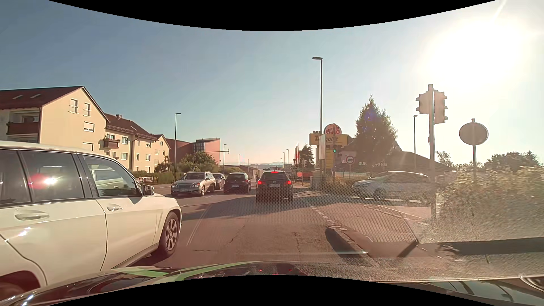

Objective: Follow the waypoints while adhering to traffic rules and regulations

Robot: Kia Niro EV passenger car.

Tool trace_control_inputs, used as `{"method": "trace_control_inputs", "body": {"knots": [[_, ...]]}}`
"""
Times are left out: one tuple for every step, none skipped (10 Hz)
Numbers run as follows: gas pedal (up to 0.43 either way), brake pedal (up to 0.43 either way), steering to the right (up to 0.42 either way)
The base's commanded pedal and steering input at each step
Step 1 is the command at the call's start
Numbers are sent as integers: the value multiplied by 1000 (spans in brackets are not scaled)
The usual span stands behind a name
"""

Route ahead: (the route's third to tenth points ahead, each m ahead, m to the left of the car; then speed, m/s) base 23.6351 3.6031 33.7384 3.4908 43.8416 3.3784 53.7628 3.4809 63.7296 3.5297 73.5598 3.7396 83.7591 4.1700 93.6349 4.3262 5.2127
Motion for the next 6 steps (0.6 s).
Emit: {"method": "trace_control_inputs", "body": {"knots": [[39,0,-3],[47,0,-3],[47,0,-3],[59,0,-3],[59,0,-3],[59,0,-2]]}}
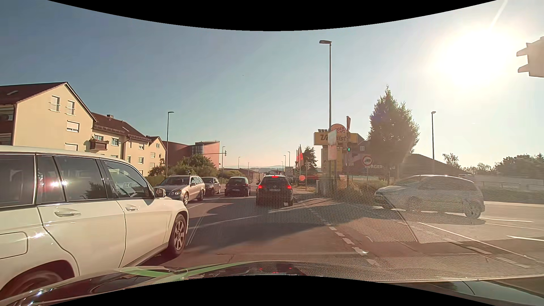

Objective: Follow the waypoints while adhering to traffic rules and regulations

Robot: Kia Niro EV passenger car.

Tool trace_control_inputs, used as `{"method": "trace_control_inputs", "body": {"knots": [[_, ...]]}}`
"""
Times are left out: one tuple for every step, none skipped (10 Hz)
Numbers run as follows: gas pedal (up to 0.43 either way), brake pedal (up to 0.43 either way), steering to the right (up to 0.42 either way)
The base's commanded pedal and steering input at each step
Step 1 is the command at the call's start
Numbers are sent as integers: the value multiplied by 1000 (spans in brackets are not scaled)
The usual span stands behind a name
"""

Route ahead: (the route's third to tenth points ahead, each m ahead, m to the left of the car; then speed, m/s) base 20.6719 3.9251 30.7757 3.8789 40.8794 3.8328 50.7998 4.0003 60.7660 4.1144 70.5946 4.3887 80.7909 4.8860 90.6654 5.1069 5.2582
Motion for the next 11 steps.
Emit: {"method": "trace_control_inputs", "body": {"knots": [[59,0,-2],[59,0,-1],[59,0,-1],[67,0,-1],[67,0,-1],[59,0,-1],[0,0,-1],[0,0,-5],[0,0,-9],[0,0,-13],[0,110,-17]]}}
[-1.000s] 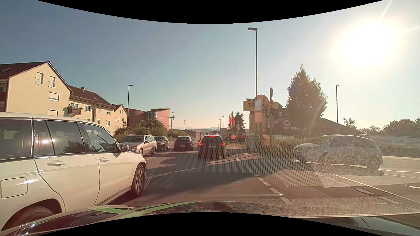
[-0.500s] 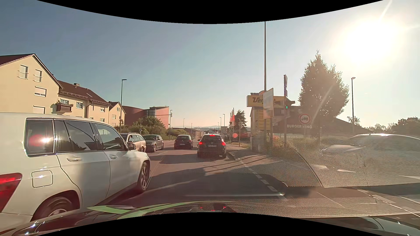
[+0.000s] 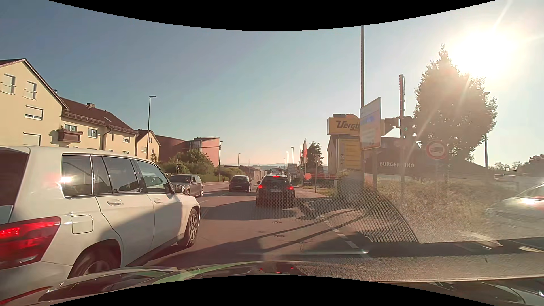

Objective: Follow the waypoints while adhering to traffic rules and regulations

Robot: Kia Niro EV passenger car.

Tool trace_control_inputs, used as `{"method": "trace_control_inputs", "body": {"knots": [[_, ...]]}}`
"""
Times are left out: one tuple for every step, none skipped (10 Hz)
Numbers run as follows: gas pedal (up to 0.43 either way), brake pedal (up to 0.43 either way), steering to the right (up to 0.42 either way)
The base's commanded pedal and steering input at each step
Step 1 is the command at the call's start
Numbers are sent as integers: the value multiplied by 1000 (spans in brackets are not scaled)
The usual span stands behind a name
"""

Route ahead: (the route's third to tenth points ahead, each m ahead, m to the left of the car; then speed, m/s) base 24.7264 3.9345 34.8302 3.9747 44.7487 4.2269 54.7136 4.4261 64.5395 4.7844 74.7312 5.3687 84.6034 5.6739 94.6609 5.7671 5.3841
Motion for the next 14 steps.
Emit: {"method": "trace_control_inputs", "body": {"knots": [[0,159,-20],[0,171,-19],[0,165,-11],[0,159,-3],[0,159,-4],[0,159,-5],[0,152,-10],[0,152,-15],[0,177,-10],[0,183,-4],[0,195,-2],[0,201,-3],[0,207,-3],[0,207,-3]]}}
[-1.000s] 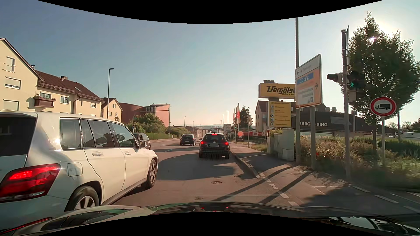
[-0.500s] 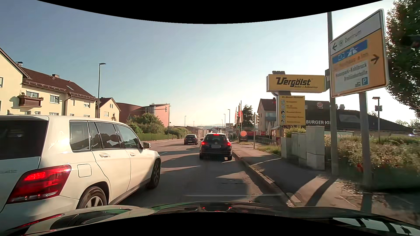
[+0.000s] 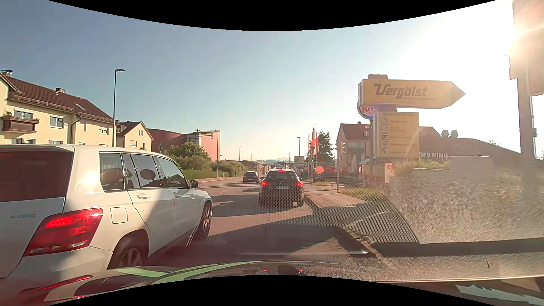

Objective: Follow the waypoints while adhering to traffic rules and regulations

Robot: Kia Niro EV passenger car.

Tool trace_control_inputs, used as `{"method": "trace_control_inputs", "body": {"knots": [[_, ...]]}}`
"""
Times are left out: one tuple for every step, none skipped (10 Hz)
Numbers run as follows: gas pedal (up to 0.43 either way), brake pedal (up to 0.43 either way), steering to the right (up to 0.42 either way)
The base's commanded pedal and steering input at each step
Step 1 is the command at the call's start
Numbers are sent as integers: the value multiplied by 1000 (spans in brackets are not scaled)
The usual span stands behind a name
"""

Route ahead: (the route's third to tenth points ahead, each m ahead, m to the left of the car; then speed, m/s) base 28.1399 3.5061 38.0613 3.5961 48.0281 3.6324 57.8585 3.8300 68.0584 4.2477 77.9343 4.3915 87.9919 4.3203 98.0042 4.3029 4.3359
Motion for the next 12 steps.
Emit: {"method": "trace_control_inputs", "body": {"knots": [[0,207,-3],[0,213,-1],[0,220,-1],[0,220,0],[0,226,8],[0,220,9],[0,213,8],[0,195,8],[0,171,8],[0,171,9],[0,171,9],[0,165,9]]}}
